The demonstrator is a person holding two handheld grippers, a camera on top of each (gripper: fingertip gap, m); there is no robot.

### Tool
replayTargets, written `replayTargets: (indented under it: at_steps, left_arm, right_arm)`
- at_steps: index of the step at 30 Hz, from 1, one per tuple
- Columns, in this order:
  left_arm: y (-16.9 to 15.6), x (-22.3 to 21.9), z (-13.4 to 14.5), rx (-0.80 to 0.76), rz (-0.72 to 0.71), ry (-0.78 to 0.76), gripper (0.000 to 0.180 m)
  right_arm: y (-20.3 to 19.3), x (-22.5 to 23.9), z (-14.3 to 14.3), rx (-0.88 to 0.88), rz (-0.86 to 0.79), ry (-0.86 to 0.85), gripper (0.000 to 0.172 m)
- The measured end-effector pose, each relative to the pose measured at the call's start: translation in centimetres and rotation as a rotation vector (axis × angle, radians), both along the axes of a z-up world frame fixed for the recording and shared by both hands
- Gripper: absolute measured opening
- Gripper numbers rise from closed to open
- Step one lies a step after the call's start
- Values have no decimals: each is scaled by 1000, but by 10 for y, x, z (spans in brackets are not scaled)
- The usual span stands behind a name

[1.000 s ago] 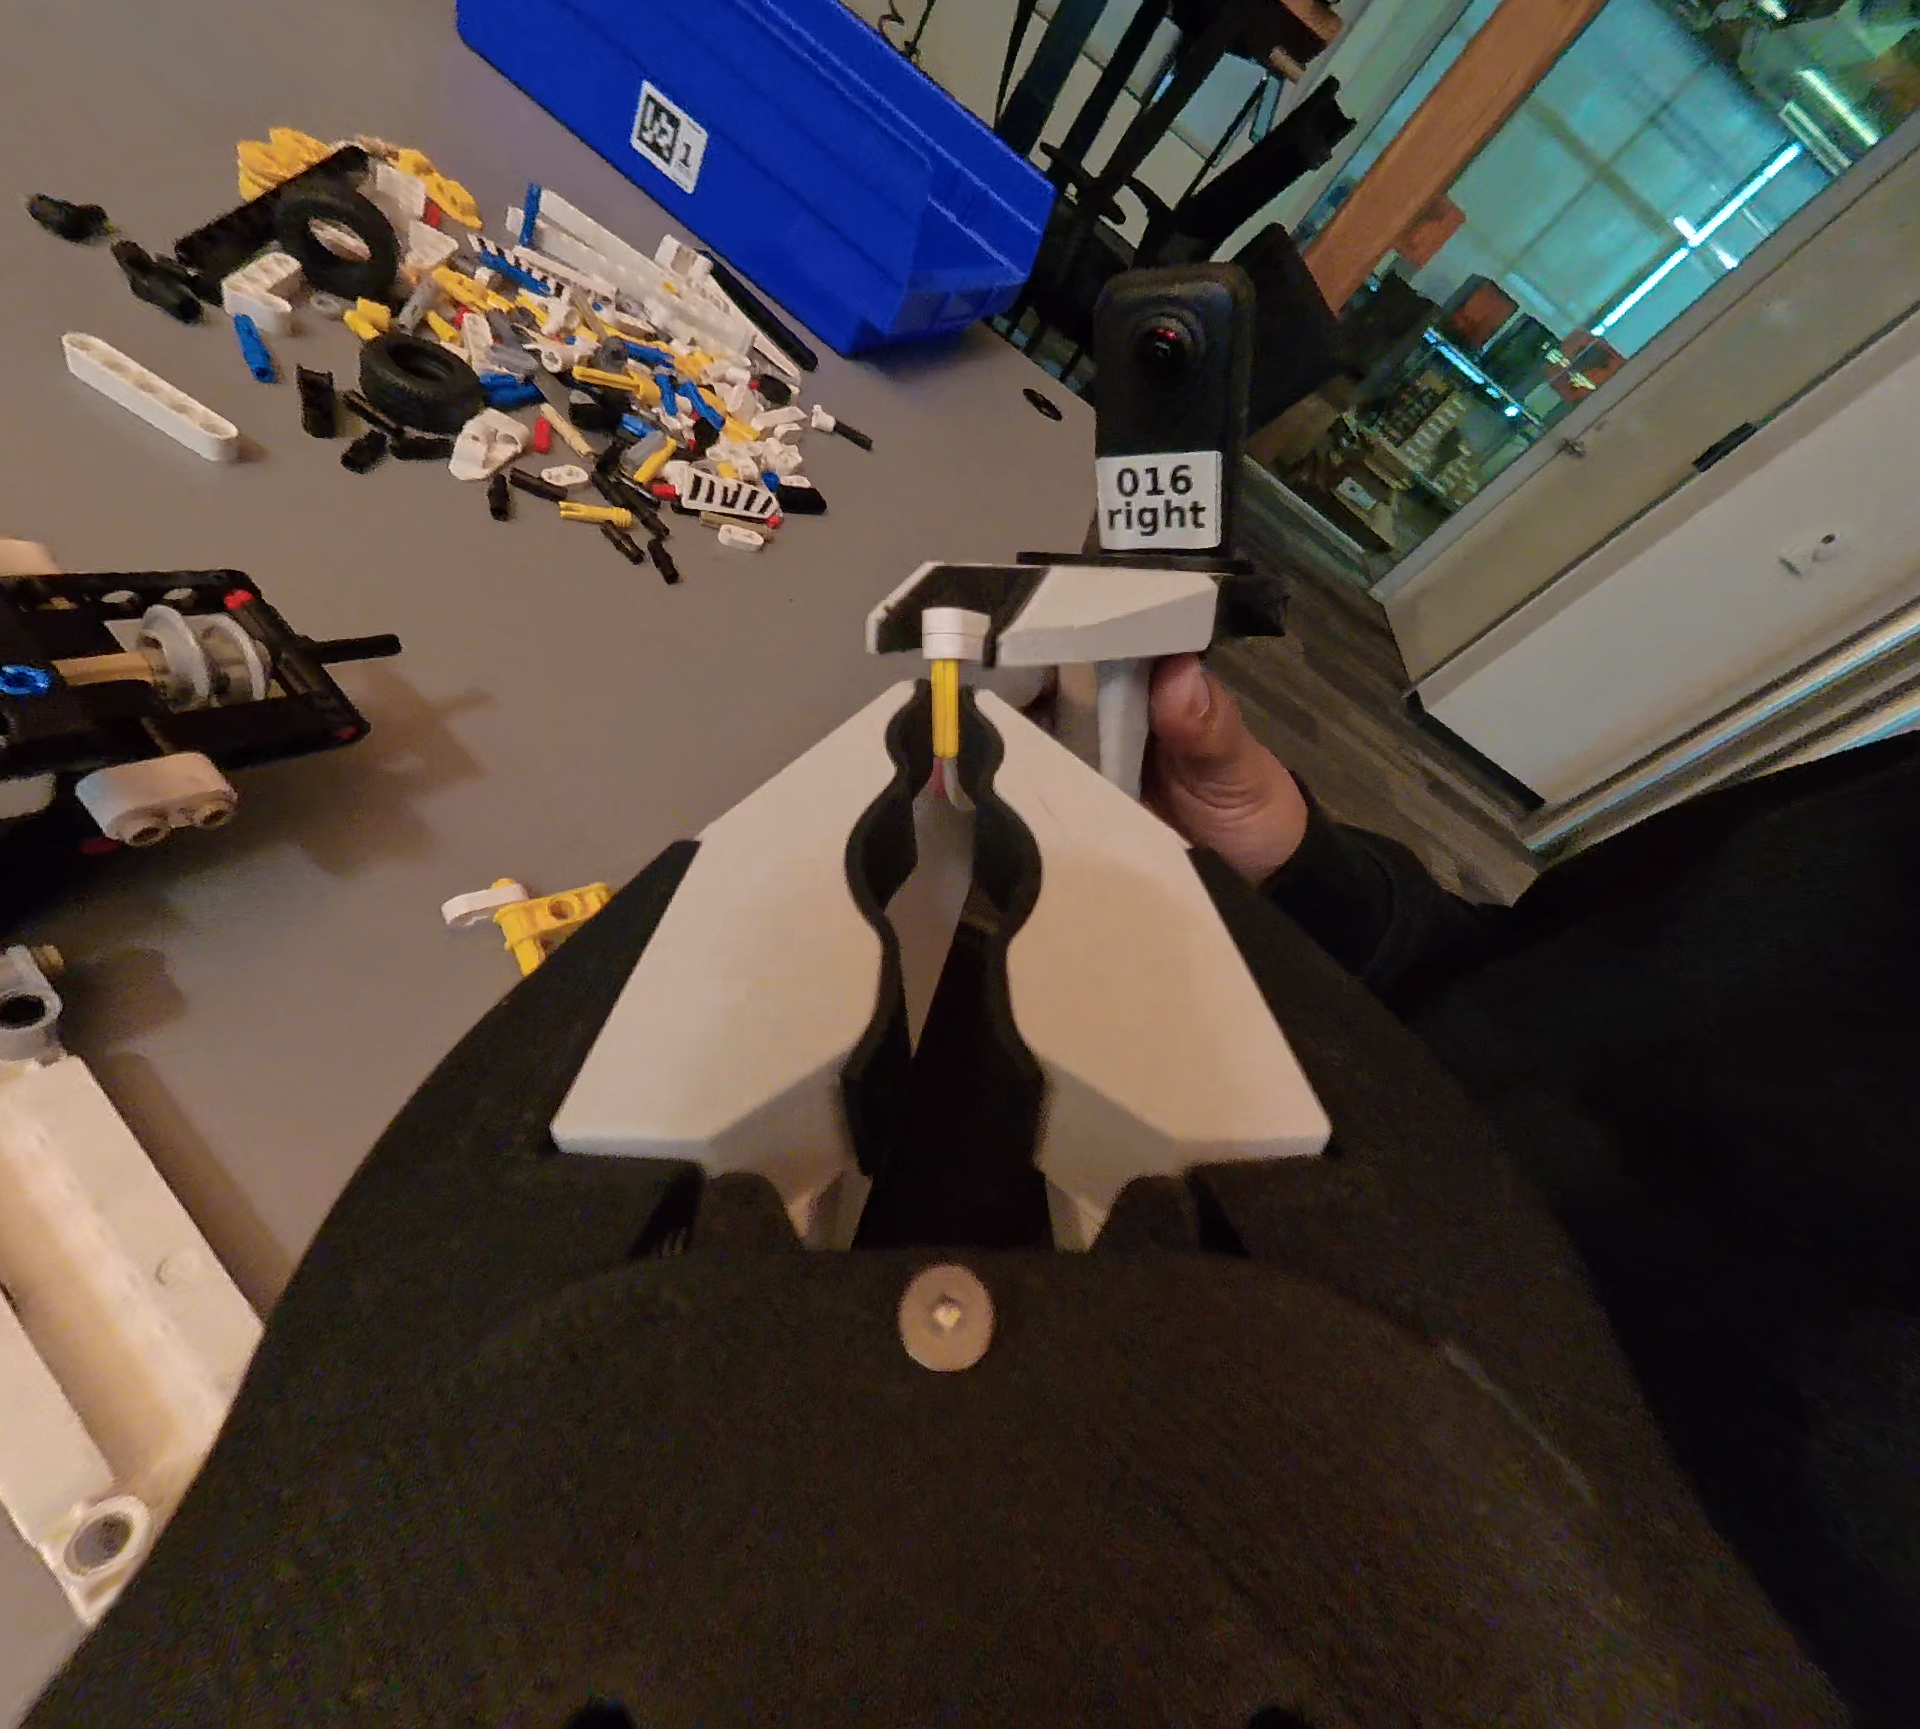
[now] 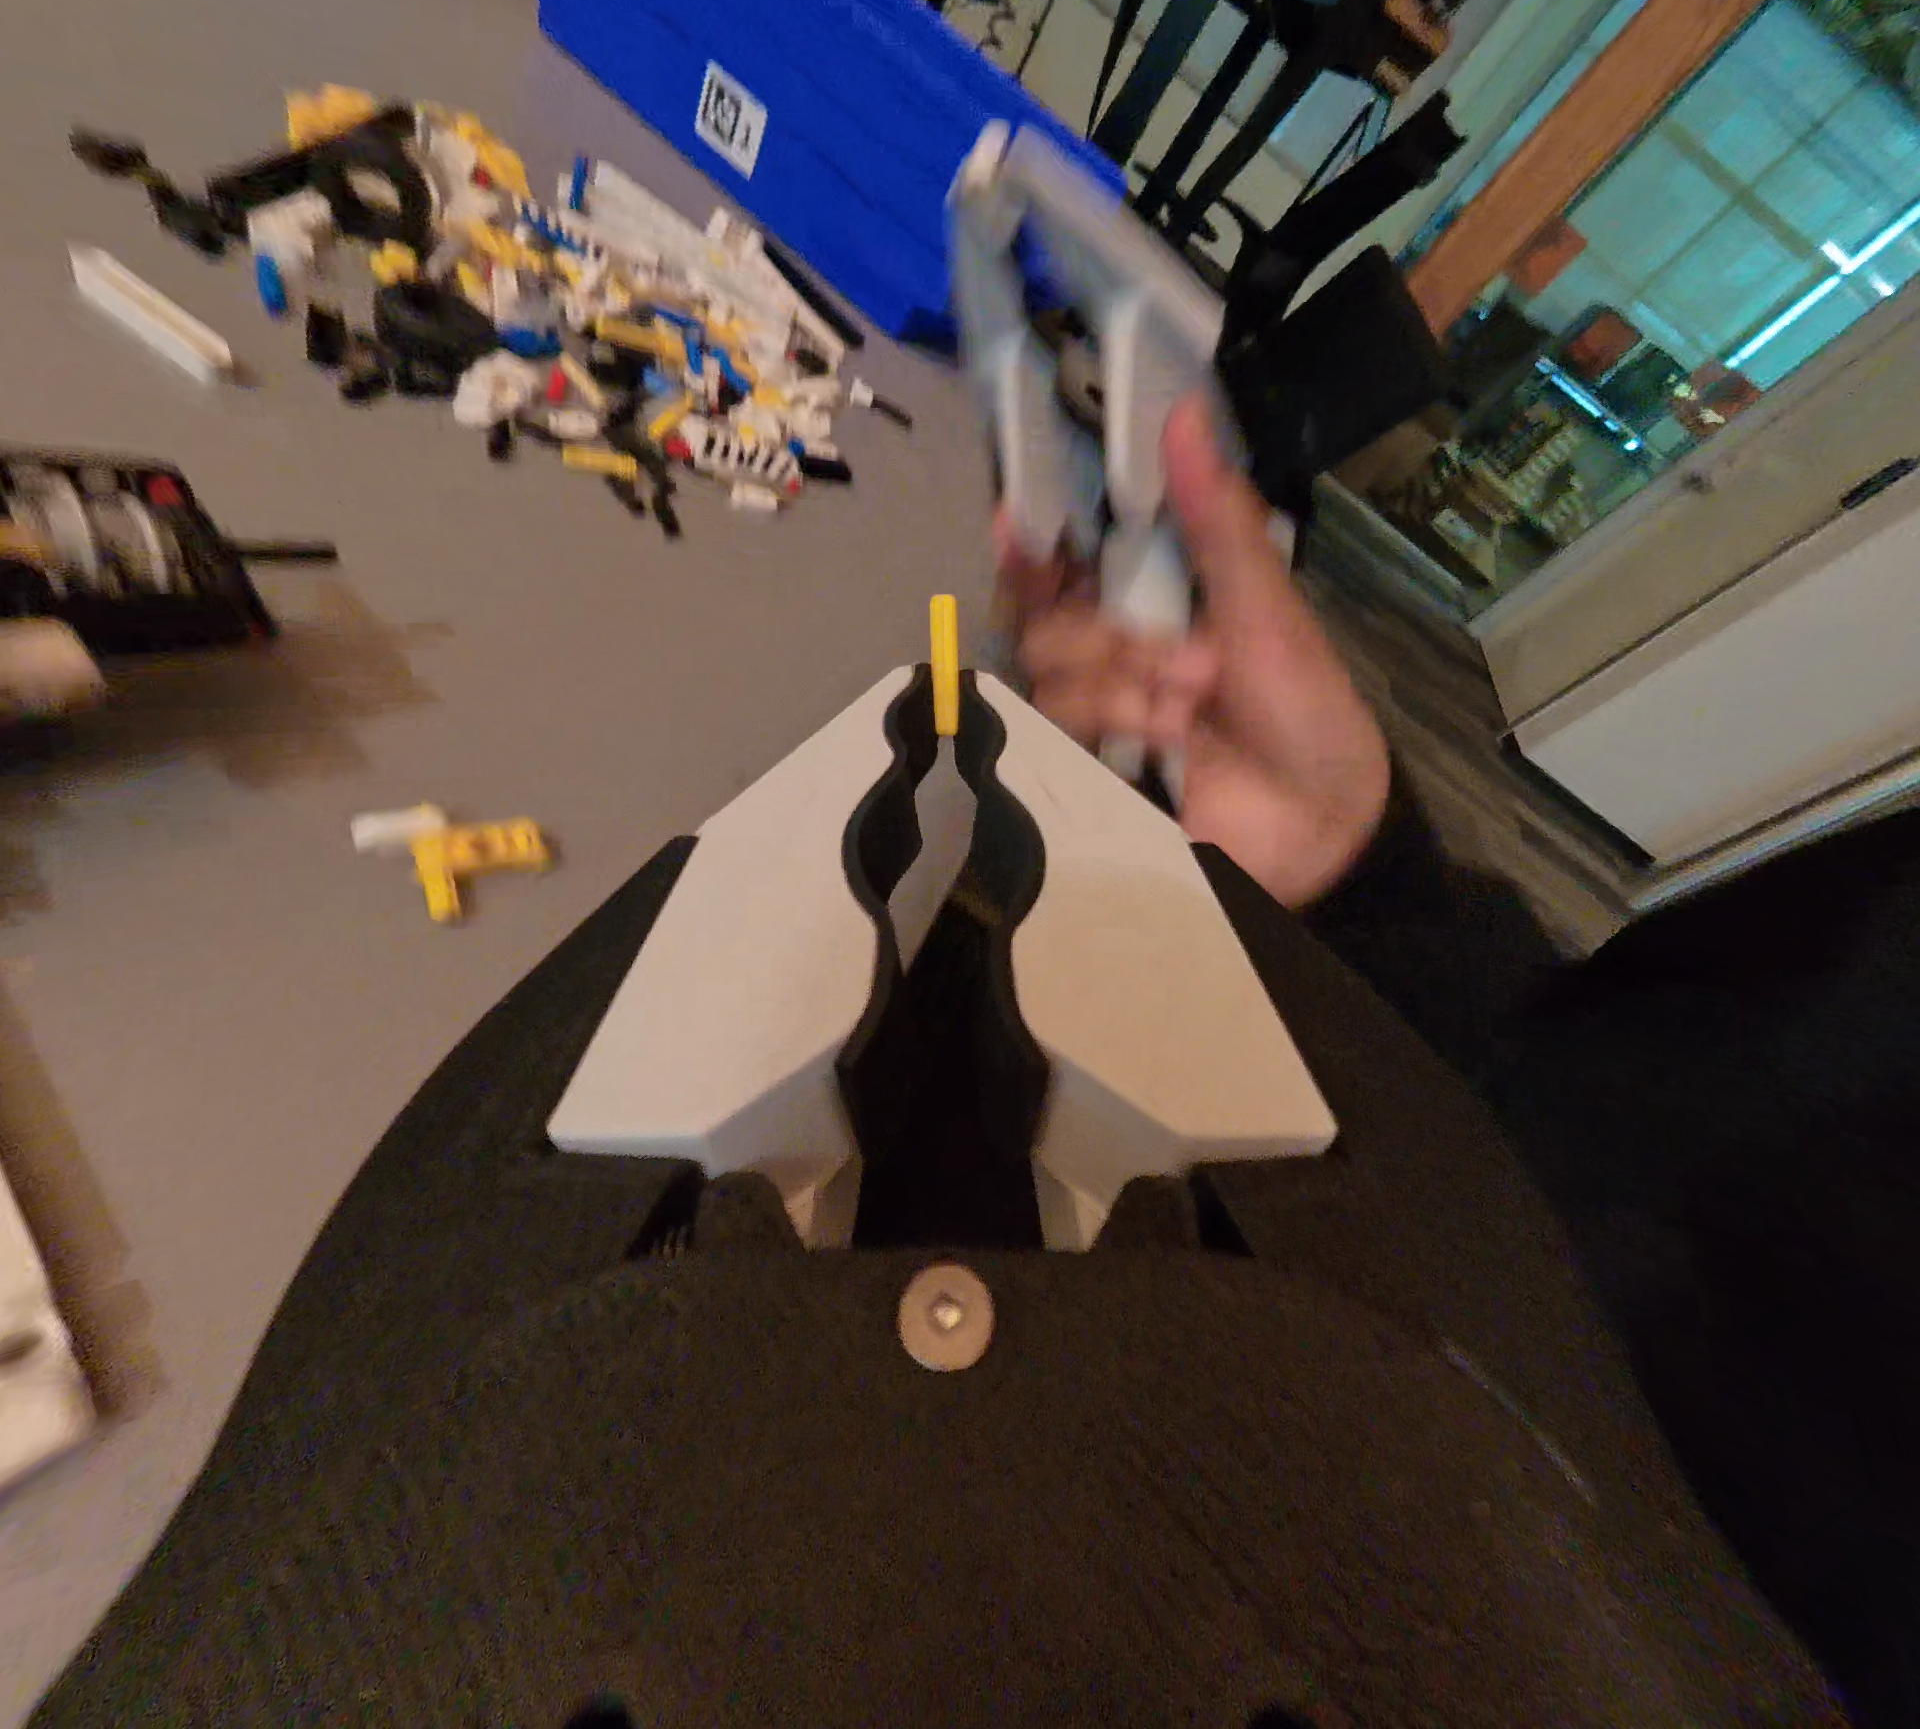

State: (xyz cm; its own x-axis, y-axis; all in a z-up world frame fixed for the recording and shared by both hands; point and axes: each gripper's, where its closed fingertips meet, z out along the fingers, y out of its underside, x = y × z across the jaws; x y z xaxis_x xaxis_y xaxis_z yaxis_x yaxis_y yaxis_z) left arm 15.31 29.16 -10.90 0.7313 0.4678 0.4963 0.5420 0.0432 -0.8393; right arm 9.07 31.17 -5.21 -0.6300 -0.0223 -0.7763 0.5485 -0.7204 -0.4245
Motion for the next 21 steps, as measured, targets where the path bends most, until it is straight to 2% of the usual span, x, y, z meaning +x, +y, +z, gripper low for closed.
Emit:
replayTargets:
  at_steps: [1, 2, 4, 8, 10, 14, 18, 21]
  left_arm:
    - [-3, 4, -9, 4, 19, -10, 4]
    - [-8, 6, -12, 24, 33, -32, 4]
    - [-17, -1, 4, 115, 42, -33, 4]
    - [-17, -14, 18, 67, 32, 40, 3]
    - [-13, -14, 16, 41, 24, 55, 3]
    - [-10, -10, 7, 55, 7, 27, 3]
    - [-10, -10, 8, 109, -5, -9, 3]
    - [-9, -9, 7, 85, -9, 4, 3]
  right_arm:
    - [36, -14, 8, -60, -78, -6, 5]
    - [51, -19, 11, 21, -112, 33, 5]
    - [42, -10, 11, 240, -116, 104, 5]
    - [4, 8, 2, 401, -20, 185, 5]
    - [0, -2, -14, 481, 5, 146, 5]
    - [2, -18, -74, 927, 85, 74, 5]
    - [18, -41, -79, 1161, -9, 144, 6]
    - [23, -53, -90, 1278, -17, 149, 7]
